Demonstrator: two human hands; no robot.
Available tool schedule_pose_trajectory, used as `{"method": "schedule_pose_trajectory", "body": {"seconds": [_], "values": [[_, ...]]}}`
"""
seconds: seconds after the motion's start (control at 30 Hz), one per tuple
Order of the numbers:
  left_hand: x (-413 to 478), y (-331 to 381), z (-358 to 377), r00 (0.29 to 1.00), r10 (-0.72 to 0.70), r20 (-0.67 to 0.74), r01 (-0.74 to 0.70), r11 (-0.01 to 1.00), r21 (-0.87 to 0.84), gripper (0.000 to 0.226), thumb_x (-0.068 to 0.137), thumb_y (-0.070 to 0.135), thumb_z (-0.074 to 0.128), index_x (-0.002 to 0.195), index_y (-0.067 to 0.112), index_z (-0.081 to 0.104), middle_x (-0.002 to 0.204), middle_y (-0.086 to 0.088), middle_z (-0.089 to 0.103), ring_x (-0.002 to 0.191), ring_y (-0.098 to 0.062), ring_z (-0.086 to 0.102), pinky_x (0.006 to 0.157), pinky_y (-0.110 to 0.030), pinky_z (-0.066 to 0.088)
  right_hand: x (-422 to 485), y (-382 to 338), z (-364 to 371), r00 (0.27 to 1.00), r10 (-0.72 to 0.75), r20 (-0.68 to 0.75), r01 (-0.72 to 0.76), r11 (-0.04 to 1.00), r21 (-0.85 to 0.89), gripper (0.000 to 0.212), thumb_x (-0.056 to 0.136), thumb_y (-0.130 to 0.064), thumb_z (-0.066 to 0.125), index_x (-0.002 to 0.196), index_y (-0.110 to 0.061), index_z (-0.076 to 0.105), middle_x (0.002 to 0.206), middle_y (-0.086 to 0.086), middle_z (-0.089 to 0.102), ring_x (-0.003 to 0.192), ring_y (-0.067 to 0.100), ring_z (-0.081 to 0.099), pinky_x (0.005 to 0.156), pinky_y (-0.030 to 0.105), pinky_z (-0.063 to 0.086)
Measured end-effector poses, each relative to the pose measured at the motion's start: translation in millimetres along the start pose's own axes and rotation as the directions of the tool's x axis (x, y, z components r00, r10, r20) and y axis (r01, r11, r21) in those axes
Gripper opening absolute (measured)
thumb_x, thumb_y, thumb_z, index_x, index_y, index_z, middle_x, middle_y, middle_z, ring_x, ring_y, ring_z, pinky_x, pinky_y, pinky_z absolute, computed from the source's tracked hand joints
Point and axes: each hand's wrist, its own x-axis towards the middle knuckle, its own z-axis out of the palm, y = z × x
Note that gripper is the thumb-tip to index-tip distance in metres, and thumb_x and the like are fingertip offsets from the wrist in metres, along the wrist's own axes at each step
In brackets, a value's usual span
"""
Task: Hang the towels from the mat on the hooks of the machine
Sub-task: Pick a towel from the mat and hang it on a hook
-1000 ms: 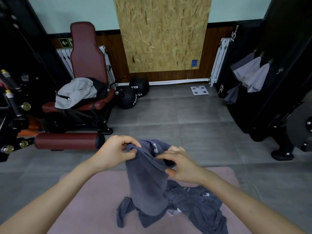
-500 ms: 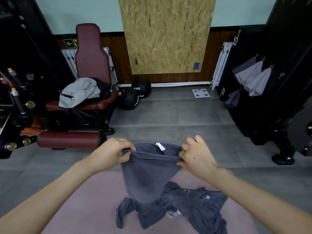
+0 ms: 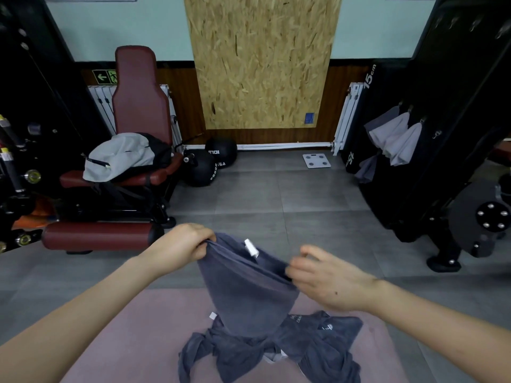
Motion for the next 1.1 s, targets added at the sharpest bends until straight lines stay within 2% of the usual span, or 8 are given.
{"method": "schedule_pose_trajectory", "body": {"seconds": [0.07,0.27,0.4,0.57,0.67,0.87,1.0,1.1], "values": [[3,-1,3,1.000,-0.002,0.017,0.002,0.999,-0.048,0.028,0.073,0.023,0.044,0.086,0.013,0.067,0.076,0.000,0.064,0.070,-0.014,0.056,0.065,-0.019,0.038,-1,-4,-6,0.997,-0.047,-0.054,0.052,0.994,0.091,0.026,0.082,-0.007,0.038,0.069,-0.018,0.058,0.088,-0.003,0.058,0.082,0.017,0.052,0.089,0.031,0.033],[17,4,12,0.999,-0.034,0.026,0.037,0.993,-0.108,0.027,0.073,0.017,0.048,0.090,0.012,0.068,0.082,0.001,0.066,0.074,-0.019,0.061,0.071,-0.032,0.047,2,-7,-17,0.972,0.156,-0.176,-0.077,0.918,0.388,0.011,0.078,-0.004,0.058,0.070,-0.012,0.060,0.093,-0.003,0.061,0.090,0.016,0.049,0.082,0.028,0.034],[26,9,14,0.998,-0.008,0.059,0.015,0.993,-0.119,0.024,0.073,0.014,0.051,0.089,0.012,0.069,0.083,0.000,0.066,0.075,-0.019,0.061,0.072,-0.032,0.046,3,-8,-18,0.963,0.237,-0.130,-0.122,0.810,0.574,0.016,0.063,0.003,0.058,0.063,-0.011,0.050,0.082,-0.005,0.059,0.079,0.017,0.047,0.074,0.031,0.037],[31,10,11,0.998,-0.005,0.055,0.011,0.994,-0.106,0.018,0.076,0.010,0.055,0.088,0.012,0.068,0.083,-0.001,0.066,0.075,-0.020,0.060,0.073,-0.035,0.046,0,-7,-15,0.953,0.295,-0.072,-0.190,0.764,0.617,0.020,0.058,0.003,0.060,0.062,-0.012,0.048,0.080,-0.007,0.058,0.075,0.016,0.046,0.067,0.033,0.036],[33,8,8,0.997,-0.002,0.071,0.008,0.997,-0.074,0.017,0.077,0.003,0.057,0.088,0.010,0.067,0.083,-0.001,0.065,0.076,-0.018,0.058,0.071,-0.029,0.043,-2,-5,-12,0.954,0.294,-0.056,-0.216,0.806,0.550,0.018,0.066,-0.008,0.068,0.062,-0.014,0.051,0.080,-0.008,0.059,0.074,0.016,0.046,0.065,0.031,0.033],[24,4,8,0.998,0.013,0.062,-0.010,0.999,-0.052,0.026,0.072,0.013,0.050,0.088,0.008,0.069,0.084,-0.006,0.068,0.077,-0.023,0.062,0.068,-0.021,0.037,-13,12,4,0.937,0.347,0.043,-0.350,0.927,0.134,0.026,0.068,-0.040,0.073,0.061,-0.021,0.057,0.068,-0.003,0.051,0.073,0.019,0.035,0.058,0.031,0.026],[21,8,9,0.995,0.084,0.055,-0.083,0.996,-0.020,0.024,0.070,0.012,0.050,0.086,0.008,0.068,0.078,-0.005,0.066,0.074,-0.025,0.061,0.067,-0.022,0.038,-16,16,14,0.892,0.423,0.160,-0.425,0.905,-0.021,0.032,0.059,-0.039,0.080,0.054,-0.016,0.058,0.061,0.001,0.049,0.070,0.022,0.043,0.054,0.028,0.025],[21,14,9,0.988,0.141,0.063,-0.142,0.990,0.020,0.022,0.071,0.011,0.050,0.084,0.008,0.066,0.076,-0.005,0.063,0.073,-0.026,0.060,0.067,-0.026,0.040,-16,16,21,0.885,0.420,0.200,-0.424,0.905,-0.022,0.028,0.058,-0.030,0.079,0.053,-0.014,0.057,0.062,0.003,0.050,0.065,0.024,0.051,0.048,0.027,0.030]]}}
